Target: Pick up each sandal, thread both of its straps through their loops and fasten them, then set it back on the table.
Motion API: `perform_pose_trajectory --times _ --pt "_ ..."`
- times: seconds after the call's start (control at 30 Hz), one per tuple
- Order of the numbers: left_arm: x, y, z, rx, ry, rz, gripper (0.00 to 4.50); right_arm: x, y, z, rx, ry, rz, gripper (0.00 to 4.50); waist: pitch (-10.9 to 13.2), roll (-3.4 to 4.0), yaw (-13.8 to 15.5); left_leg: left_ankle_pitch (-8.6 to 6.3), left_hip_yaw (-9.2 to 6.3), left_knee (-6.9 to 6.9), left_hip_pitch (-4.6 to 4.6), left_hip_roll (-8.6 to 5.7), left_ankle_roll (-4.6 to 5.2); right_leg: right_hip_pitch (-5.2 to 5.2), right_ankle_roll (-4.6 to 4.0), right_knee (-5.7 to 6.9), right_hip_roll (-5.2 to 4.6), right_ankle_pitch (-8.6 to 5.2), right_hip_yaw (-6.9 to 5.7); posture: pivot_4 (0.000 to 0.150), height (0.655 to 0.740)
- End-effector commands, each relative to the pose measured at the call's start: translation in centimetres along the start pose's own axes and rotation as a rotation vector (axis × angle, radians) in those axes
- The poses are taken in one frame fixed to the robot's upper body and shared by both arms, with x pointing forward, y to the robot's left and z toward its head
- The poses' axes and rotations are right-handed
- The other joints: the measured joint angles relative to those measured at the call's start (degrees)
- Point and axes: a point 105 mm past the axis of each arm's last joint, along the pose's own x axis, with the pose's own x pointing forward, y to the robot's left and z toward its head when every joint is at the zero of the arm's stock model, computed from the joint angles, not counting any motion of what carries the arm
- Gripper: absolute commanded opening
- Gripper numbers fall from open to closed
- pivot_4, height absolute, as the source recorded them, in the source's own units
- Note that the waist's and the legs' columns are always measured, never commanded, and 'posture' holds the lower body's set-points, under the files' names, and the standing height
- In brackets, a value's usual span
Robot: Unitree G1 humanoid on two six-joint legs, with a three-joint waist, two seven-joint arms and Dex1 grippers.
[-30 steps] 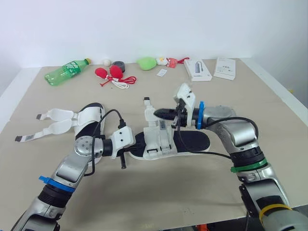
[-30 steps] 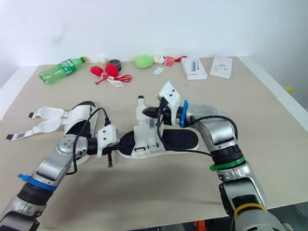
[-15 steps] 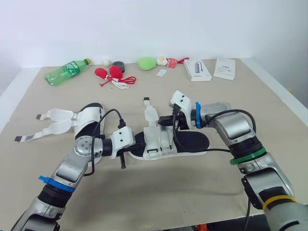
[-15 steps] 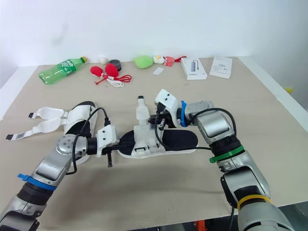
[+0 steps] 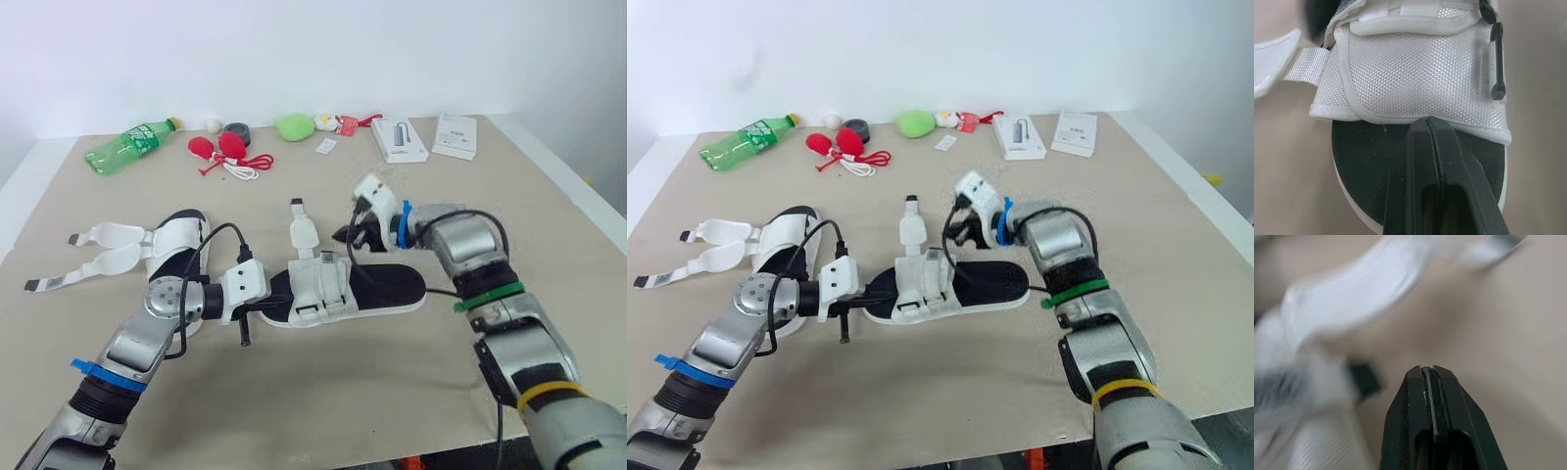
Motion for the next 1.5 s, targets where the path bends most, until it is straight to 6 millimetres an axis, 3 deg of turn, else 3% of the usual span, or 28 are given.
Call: perform_pose_trajectory --times 0.03,0.07,0.17,0.23,0.27,0.4,0.43,0.63,0.87,1.07,1.27,1.4,1.5 --pt "0.1 -0.6 -0.1 0.008 0.011 -0.027 0.00 0.0 -0.6 2.4 0.063 -0.092 -0.016 0.03 0.00 0.00 -0.01 0.00 0.01 -0.01 0.00 0.00 0.00 0.00 0.00 0.00 0.00 0.00 0.01 0.150 0.7400" --pt "0.1 -0.6 -0.1 0.009 0.012 -0.028 0.00 0.1 -0.6 2.6 0.092 -0.101 -0.011 0.03 0.00 0.00 -0.03 0.00 0.01 -0.03 0.00 0.00 0.00 -0.01 0.00 0.00 0.00 -0.01 0.01 0.150 0.7400" --pt "0.2 -0.6 0.0 0.013 0.010 -0.029 0.00 0.7 0.0 2.7 0.199 -0.102 0.039 0.97 0.00 0.00 -0.05 0.00 0.00 -0.04 -0.02 0.00 0.00 -0.03 -0.02 0.00 0.01 -0.01 0.02 0.150 0.7400" --pt "0.2 -0.6 0.1 0.017 0.007 -0.030 0.00 1.1 0.8 2.6 0.258 -0.083 0.103 1.99 0.00 0.00 -0.05 0.00 0.01 -0.04 -0.04 0.00 0.00 -0.06 -0.02 0.00 0.00 -0.01 0.03 0.150 0.7400" --pt "0.3 -0.6 0.1 0.018 0.006 -0.030 0.00 1.3 1.1 2.4 0.275 -0.073 0.120 2.11 0.00 0.00 -0.05 0.00 0.01 -0.04 -0.06 0.00 0.00 -0.07 -0.02 0.00 -0.01 -0.01 0.03 0.150 0.7400" --pt "0.4 -0.6 0.2 0.020 0.004 -0.029 0.00 2.0 1.9 1.6 0.336 -0.029 0.168 4.29 0.00 0.00 -0.06 0.00 0.01 -0.04 -0.07 0.00 0.00 -0.09 -0.02 0.00 0.00 -0.01 0.03 0.150 0.7400" --pt "0.4 -0.7 0.2 0.022 0.004 -0.029 0.00 2.1 2.2 1.7 0.373 -0.028 0.188 4.44 0.00 0.00 -0.06 0.00 0.01 -0.04 -0.07 0.00 0.00 -0.09 -0.02 0.01 0.00 -0.01 0.03 0.150 0.7400" --pt "0.4 -0.6 0.2 0.026 0.003 -0.024 0.00 2.9 3.7 2.7 0.487 -0.037 0.287 4.44 0.00 0.01 -0.07 0.00 0.02 -0.04 -0.07 0.00 0.00 -0.10 -0.02 0.02 0.01 0.00 0.03 0.150 0.7400" --pt "0.6 -0.7 0.3 0.027 -0.002 -0.018 0.00 5.2 5.6 3.2 0.576 -0.046 0.348 4.44 0.00 0.01 -0.09 0.00 0.01 -0.04 -0.07 0.01 0.00 -0.10 -0.04 0.03 0.01 0.00 0.02 0.150 0.7400" --pt "0.4 -0.8 0.3 0.025 0.000 -0.011 0.00 6.6 5.4 4.4 0.606 -0.121 0.292 4.44 0.00 0.01 -0.08 0.00 0.02 -0.03 -0.12 -0.01 0.00 -0.12 -0.01 0.02 -0.02 0.01 0.03 0.150 0.7400" --pt "0.2 -0.7 0.2 0.024 0.005 0.000 0.00 6.4 4.7 5.7 0.614 -0.185 0.267 4.44 0.00 0.01 -0.12 0.00 0.01 -0.03 -0.15 0.00 0.00 -0.15 -0.02 0.02 -0.01 0.01 0.03 0.150 0.7400" --pt "0.3 -0.7 0.2 0.022 0.004 0.004 0.00 6.3 4.7 5.9 0.596 -0.190 0.269 3.27 0.00 0.01 -0.13 0.00 0.01 -0.04 -0.15 0.00 0.00 -0.15 -0.02 0.02 0.00 0.01 0.03 0.150 0.7400" --pt "0.4 -0.7 0.3 0.021 0.000 0.004 0.00 6.3 4.5 5.8 0.583 -0.194 0.258 1.76 0.00 0.01 -0.13 0.00 0.01 -0.04 -0.16 0.00 0.00 -0.15 -0.02 0.02 0.00 0.01 0.03 0.150 0.7400"
